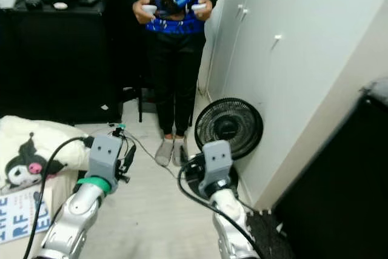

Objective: Clean up the room

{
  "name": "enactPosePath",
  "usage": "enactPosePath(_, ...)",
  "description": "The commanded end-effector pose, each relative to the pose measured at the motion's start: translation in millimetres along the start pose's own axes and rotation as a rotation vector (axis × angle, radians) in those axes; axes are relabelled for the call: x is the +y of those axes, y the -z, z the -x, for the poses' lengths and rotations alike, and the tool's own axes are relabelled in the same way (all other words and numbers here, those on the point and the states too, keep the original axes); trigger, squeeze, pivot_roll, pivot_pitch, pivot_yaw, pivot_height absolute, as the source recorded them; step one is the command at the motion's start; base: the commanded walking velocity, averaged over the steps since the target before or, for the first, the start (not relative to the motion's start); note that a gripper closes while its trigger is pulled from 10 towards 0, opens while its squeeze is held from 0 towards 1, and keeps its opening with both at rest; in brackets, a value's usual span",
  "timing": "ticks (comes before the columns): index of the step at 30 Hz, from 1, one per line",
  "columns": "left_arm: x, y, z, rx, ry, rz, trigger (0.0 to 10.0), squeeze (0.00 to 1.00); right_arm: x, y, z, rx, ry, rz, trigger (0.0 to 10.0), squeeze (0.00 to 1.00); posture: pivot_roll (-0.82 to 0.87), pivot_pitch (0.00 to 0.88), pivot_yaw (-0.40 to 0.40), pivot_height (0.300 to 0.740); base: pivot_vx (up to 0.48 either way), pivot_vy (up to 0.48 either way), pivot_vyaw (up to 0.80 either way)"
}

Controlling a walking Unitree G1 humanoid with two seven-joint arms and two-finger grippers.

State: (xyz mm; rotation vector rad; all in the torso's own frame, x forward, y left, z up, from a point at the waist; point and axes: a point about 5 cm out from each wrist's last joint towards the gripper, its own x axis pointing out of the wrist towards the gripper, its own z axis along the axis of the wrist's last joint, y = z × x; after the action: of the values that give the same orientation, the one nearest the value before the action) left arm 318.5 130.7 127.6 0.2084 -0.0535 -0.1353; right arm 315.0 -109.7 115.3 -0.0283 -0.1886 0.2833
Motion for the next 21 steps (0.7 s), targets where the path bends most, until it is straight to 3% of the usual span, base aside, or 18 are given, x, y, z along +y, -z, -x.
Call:
enactPosePath(1, -6.4, 2.5, 1.4, 0.010, 0.020, 0.004, 10.0, 0.00, -7.5, 4.2, 4.3, 0.019, 0.030, -0.007, 10.0, 0.00, -0.10, 0.033, 0.034, 0.740, 0.428, 0.000, 0.00)
enactPosePath(8, -6.8, 4.0, 1.9, 0.019, 0.020, 0.003, 10.0, 0.00, -8.0, 6.6, 4.4, 0.041, 0.039, -0.013, 10.0, 0.00, -0.10, 0.035, 0.034, 0.740, 0.403, 0.000, 0.00)
enactPosePath(10, -14.4, 22.2, 10.1, 0.083, 0.136, -0.050, 10.0, 0.00, -11.0, 19.1, 10.0, 0.100, 0.041, 0.024, 10.0, 0.00, -0.10, 0.035, 0.035, 0.740, 0.000, 0.000, 0.00)
enactPosePath(13, -16.7, 32.8, 15.6, 0.114, 0.190, -0.081, 10.0, 0.00, -11.8, 26.6, 13.5, 0.137, 0.034, 0.046, 10.0, 0.00, -0.10, 0.035, 0.035, 0.740, 0.000, 0.000, 0.00)
enactPosePath(14, -13.7, 55.9, 24.7, 0.192, 0.222, -0.104, 10.0, 0.00, -13.2, 40.9, 22.1, 0.198, 0.032, 0.053, 10.0, 0.00, -0.10, 0.035, 0.037, 0.740, 0.000, 0.000, 0.00)
enactPosePath(16, -8.8, 81.5, 37.4, 0.285, 0.252, -0.124, 10.0, 0.00, -14.7, 56.6, 33.2, 0.266, 0.031, 0.056, 10.0, 0.00, -0.10, 0.035, 0.037, 0.740, 0.000, 0.000, 0.00)
enactPosePath(18, 4.5, 121.9, 58.5, 0.479, 0.200, -0.088, 10.0, 0.00, -15.9, 87.5, 60.3, 0.417, 0.024, 0.053, 10.0, 0.00, -0.10, 0.039, 0.038, 0.740, 0.000, 0.000, 0.00)
enactPosePath(20, 13.5, 139.8, 69.6, 0.589, 0.122, -0.016, 10.0, 0.00, -15.1, 106.4, 80.9, 0.523, 0.006, 0.070, 10.0, 0.00, -0.10, 0.039, 0.038, 0.740, 0.000, 0.000, 0.00)
enactPosePath(21, 15.2, 141.1, 70.1, 0.598, 0.105, -0.002, 10.0, 0.00, -14.6, 110.6, 86.9, 0.546, -0.001, 0.074, 10.0, 0.00, -0.11, 0.041, 0.037, 0.740, 0.000, 0.000, 0.00)
